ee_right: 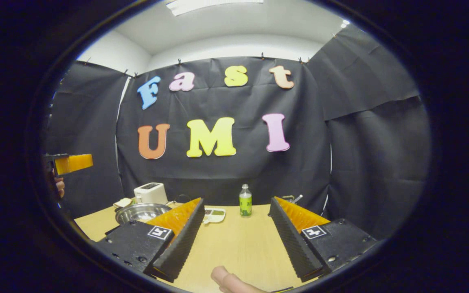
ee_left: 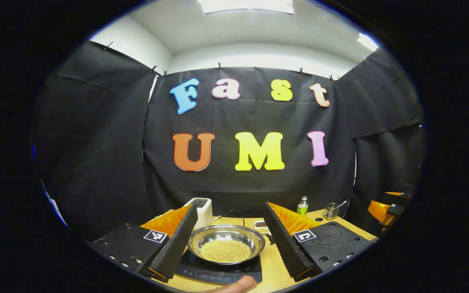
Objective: First push the handle of the pot to place it horizontally, then grasp the pot with both hands and set it on the induction cooktop.
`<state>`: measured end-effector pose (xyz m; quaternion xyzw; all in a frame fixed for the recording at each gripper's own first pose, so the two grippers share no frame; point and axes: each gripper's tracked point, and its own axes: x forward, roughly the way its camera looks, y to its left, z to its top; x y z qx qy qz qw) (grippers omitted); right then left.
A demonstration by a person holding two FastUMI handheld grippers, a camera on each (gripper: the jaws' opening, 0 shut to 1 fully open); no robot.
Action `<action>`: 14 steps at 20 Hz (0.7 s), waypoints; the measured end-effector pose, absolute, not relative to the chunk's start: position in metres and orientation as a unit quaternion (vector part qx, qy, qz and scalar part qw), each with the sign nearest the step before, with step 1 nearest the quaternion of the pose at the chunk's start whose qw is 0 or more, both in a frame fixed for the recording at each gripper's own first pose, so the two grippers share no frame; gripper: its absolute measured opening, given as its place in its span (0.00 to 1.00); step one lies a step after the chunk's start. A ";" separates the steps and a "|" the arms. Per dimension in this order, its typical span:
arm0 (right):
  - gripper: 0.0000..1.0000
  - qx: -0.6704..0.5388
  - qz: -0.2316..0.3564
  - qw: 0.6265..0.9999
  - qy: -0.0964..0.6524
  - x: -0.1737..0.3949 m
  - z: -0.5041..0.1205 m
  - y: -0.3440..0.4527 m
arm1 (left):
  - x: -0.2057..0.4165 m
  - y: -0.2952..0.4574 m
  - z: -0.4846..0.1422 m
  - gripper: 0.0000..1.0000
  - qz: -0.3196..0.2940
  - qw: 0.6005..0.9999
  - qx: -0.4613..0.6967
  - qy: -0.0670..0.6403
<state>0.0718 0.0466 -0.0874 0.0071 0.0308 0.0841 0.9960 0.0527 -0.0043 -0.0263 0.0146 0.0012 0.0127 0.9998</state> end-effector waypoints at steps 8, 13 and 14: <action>0.97 -0.031 0.034 0.998 0.033 0.027 -0.064 0.024 | 0.004 -0.042 -0.011 0.95 -0.030 0.999 0.017 -0.019; 0.98 -0.028 0.026 0.999 0.027 0.016 -0.057 0.021 | -0.010 -0.046 -0.015 0.94 -0.029 0.999 0.033 -0.002; 0.98 -0.027 0.027 0.999 0.025 0.014 -0.056 0.021 | -0.011 -0.049 -0.016 0.95 -0.031 0.999 0.031 0.004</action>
